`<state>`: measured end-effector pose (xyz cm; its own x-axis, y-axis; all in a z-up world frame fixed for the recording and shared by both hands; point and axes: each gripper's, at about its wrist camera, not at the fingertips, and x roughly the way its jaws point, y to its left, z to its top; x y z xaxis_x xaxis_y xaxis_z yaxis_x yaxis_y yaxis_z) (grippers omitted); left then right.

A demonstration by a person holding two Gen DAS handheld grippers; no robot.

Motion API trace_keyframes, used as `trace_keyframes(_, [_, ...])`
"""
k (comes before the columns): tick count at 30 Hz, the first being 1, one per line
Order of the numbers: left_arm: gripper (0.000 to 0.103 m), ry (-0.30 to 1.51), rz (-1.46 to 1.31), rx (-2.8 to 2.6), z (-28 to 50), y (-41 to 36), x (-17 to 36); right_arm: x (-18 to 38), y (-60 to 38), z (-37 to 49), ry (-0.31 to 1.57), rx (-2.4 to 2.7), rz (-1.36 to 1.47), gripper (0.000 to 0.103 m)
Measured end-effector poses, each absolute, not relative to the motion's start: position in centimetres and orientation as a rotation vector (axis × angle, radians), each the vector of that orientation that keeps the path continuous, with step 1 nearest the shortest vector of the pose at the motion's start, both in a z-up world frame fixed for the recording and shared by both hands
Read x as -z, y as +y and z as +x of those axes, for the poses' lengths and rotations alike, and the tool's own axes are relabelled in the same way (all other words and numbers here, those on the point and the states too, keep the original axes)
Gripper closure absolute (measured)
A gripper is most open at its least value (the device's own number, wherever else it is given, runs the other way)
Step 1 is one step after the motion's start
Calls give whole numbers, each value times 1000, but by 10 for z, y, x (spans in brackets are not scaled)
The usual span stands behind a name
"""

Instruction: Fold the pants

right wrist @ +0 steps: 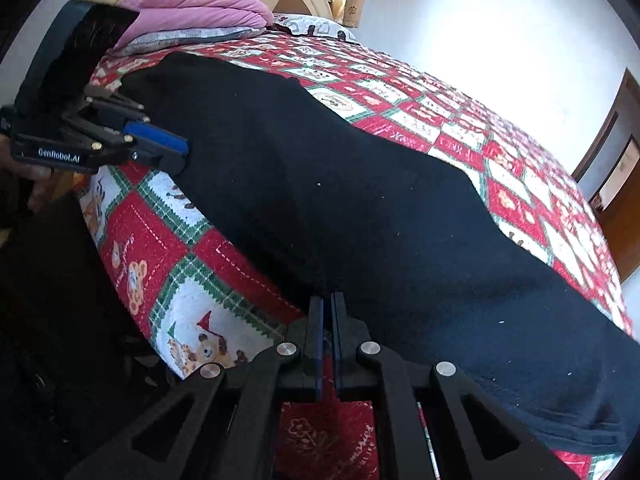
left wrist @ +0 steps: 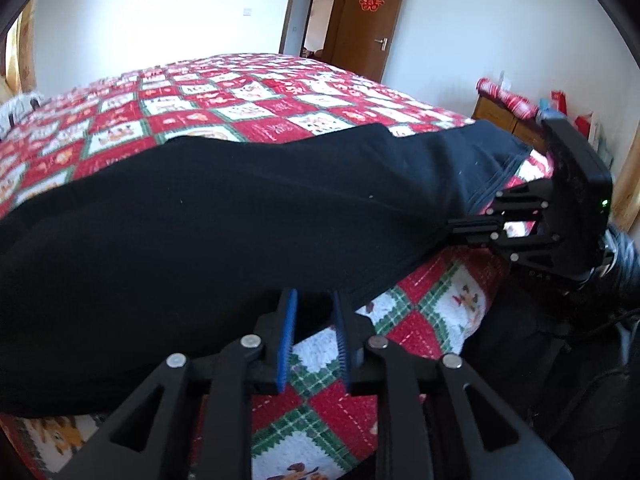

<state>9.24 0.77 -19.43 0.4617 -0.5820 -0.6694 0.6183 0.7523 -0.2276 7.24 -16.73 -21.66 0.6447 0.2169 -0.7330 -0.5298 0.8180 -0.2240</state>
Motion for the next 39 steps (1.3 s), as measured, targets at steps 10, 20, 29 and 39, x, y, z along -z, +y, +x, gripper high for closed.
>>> trace_keyframes(10, [53, 722, 7, 724, 84, -1, 173, 173, -220, 74, 740, -366, -224, 99])
trace_keyframes(20, [43, 747, -25, 715, 101, -12, 188, 136, -397, 71, 710, 53, 232, 98])
trace_keyframes(29, [43, 727, -64, 748, 98, -4, 197, 142, -497, 47, 722, 49, 662, 97])
trace_keyframes(39, [43, 701, -95, 762, 99, -1, 200, 180, -468, 65, 804, -40, 704, 97])
